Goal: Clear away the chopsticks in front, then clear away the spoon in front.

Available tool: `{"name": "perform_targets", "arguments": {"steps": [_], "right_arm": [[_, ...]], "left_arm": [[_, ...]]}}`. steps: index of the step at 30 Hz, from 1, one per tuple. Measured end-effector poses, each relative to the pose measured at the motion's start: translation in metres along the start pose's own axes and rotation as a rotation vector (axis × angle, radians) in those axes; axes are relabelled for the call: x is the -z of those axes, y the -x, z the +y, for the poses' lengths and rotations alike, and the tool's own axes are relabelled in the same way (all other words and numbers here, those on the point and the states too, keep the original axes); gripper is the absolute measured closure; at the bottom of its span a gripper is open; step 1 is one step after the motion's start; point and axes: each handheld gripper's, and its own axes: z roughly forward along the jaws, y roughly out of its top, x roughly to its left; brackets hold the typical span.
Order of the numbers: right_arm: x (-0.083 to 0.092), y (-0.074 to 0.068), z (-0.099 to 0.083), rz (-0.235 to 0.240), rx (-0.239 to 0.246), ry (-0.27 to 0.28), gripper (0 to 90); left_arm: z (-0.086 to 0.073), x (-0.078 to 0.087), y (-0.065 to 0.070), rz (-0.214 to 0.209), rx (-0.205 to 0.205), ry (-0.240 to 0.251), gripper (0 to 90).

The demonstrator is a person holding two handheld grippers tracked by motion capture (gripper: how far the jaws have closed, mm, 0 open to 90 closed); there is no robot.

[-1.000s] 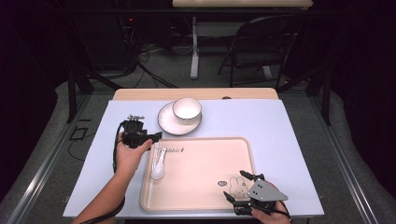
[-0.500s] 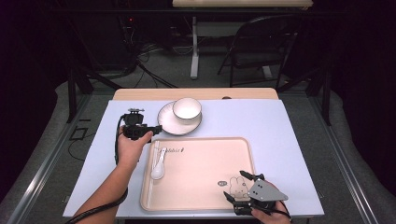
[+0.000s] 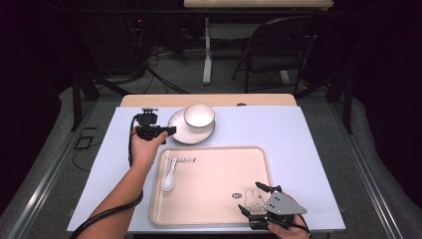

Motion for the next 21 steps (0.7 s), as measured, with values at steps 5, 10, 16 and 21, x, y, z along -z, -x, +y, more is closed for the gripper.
{"name": "perform_targets", "arguments": {"steps": [5, 10, 16, 21], "right_arm": [[0.000, 0.000, 0.000, 0.001, 0.000, 0.001, 14.2], [0.000, 0.000, 0.000, 0.000, 0.000, 0.002, 14.2], [0.000, 0.000, 0.000, 0.001, 0.001, 0.002, 14.2], [0.000, 0.000, 0.000, 0.001, 0.000, 0.002, 14.2]], "left_arm": [[0.003, -0.008, 0.003, -0.006, 0.006, -0.011, 32.3], [0.007, -0.014, 0.004, -0.001, 0.015, -0.015, 32.3], [0.016, -0.020, 0.007, 0.004, 0.023, -0.015, 32.3], [0.021, -0.028, 0.011, 0.009, 0.029, -0.015, 32.5]]}}
